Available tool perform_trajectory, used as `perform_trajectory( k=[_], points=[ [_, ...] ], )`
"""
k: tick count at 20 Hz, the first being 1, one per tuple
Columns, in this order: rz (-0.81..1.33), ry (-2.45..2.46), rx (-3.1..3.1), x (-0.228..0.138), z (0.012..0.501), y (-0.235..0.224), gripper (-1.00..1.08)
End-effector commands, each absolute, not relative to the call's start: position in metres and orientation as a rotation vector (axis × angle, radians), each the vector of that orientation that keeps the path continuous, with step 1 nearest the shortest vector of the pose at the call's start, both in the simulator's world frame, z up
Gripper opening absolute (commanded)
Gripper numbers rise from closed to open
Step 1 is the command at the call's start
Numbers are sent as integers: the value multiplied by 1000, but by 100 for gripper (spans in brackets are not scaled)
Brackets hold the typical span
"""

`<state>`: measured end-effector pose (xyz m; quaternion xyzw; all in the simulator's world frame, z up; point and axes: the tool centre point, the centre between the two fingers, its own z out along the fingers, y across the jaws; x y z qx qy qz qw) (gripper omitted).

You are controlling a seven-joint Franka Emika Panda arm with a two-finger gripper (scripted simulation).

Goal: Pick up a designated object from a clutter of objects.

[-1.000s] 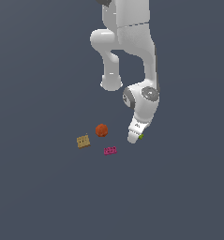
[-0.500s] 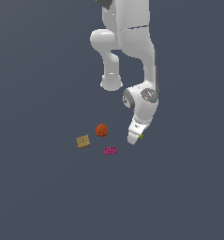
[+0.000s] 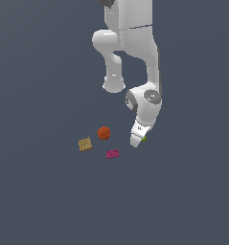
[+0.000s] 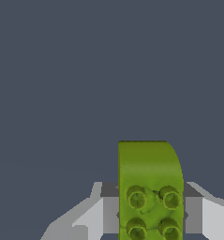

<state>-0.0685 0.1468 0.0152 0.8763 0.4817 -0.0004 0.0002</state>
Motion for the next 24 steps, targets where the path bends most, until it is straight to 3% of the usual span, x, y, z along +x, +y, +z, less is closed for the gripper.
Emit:
perform_trajectory(
  k=[1, 11, 24],
  points=[
    [0, 1512, 2753, -69, 20, 144, -100],
    [-1, 1513, 2751, -74, 63, 115, -100],
    [2, 1516, 2753, -87, 164, 52, -100]
  ],
)
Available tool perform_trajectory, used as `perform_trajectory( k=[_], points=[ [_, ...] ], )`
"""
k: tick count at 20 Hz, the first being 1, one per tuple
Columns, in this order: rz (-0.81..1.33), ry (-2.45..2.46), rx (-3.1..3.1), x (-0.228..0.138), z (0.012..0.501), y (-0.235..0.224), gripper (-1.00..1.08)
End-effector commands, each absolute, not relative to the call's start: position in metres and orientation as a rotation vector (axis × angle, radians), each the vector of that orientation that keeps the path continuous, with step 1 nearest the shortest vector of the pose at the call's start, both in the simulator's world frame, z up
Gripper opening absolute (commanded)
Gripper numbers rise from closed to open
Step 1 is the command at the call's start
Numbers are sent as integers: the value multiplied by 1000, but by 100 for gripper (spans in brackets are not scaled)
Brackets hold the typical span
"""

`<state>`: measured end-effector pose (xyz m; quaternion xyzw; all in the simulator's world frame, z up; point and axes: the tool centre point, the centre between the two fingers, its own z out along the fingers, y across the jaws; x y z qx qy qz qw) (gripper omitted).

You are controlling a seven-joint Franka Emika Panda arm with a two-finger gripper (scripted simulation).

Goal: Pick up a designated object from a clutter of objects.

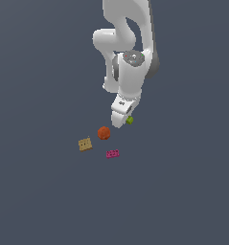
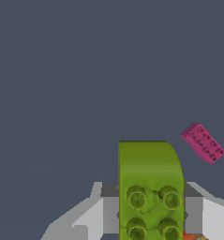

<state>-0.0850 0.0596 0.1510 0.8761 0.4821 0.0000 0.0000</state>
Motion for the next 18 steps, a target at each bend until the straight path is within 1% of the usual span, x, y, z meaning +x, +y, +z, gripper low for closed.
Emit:
perform_trajectory(
  k=[1, 18],
  points=[
    [2, 1517, 2754, -88, 173, 47, -100],
    [4, 1516, 2756, -105, 328, -51, -100]
  ],
)
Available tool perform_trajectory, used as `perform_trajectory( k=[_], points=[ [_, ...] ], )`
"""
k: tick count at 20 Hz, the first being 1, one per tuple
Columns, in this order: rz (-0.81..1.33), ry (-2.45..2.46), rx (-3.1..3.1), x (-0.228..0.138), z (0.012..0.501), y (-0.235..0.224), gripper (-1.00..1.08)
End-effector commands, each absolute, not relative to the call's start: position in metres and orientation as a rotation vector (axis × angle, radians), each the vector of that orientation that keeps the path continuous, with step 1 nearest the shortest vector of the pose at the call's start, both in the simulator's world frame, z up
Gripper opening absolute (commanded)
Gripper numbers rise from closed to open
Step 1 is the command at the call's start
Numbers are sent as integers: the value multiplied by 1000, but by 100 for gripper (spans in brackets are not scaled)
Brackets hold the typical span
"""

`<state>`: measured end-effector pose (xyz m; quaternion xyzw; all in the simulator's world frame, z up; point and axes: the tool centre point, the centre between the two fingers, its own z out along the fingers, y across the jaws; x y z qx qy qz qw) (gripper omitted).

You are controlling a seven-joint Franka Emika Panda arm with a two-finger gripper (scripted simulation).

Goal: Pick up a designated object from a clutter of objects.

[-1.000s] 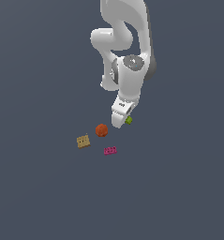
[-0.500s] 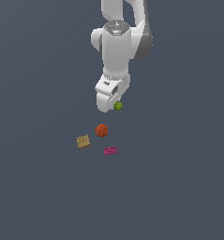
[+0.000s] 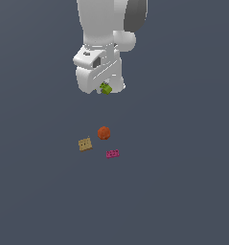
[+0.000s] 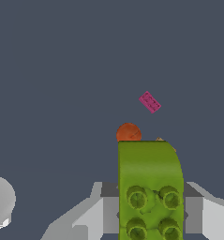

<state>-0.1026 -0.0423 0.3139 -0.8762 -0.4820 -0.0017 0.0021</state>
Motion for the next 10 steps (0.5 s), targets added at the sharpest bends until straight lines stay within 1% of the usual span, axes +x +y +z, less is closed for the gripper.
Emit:
perform_trajectory(
  k=[1, 10],
  points=[
    [-4, -1512, -2749, -105, 337, -57, -100],
    [-1, -1511, -2753, -109, 403, -99, -100]
  ],
)
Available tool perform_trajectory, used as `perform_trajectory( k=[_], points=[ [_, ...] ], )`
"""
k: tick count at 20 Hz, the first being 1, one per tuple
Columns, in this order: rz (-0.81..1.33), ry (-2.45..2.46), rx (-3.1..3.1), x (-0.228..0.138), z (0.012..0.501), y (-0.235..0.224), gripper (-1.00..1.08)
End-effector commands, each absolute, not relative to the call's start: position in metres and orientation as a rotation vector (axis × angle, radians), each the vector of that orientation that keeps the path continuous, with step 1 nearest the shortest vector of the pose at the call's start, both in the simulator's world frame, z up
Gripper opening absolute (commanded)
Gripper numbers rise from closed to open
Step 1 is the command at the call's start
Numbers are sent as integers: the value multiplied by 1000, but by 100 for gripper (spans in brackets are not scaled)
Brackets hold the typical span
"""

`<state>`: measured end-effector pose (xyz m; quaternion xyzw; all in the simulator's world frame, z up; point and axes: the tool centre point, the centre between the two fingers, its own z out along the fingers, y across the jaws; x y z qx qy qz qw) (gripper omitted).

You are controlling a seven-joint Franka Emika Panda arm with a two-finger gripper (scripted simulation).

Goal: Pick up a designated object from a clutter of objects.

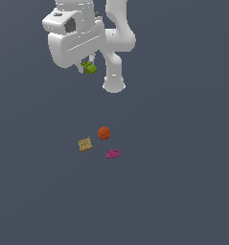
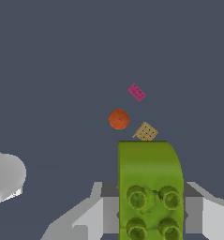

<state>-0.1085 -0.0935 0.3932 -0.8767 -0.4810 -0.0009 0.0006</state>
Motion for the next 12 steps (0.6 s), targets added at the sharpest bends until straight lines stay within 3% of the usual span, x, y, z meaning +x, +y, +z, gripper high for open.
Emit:
perform_trajectory(
  k=[1, 12],
  points=[
    [-1, -1511, -2753, -109, 408, -103, -100],
    [0, -1513, -2754, -108, 431, -117, -100]
  ],
)
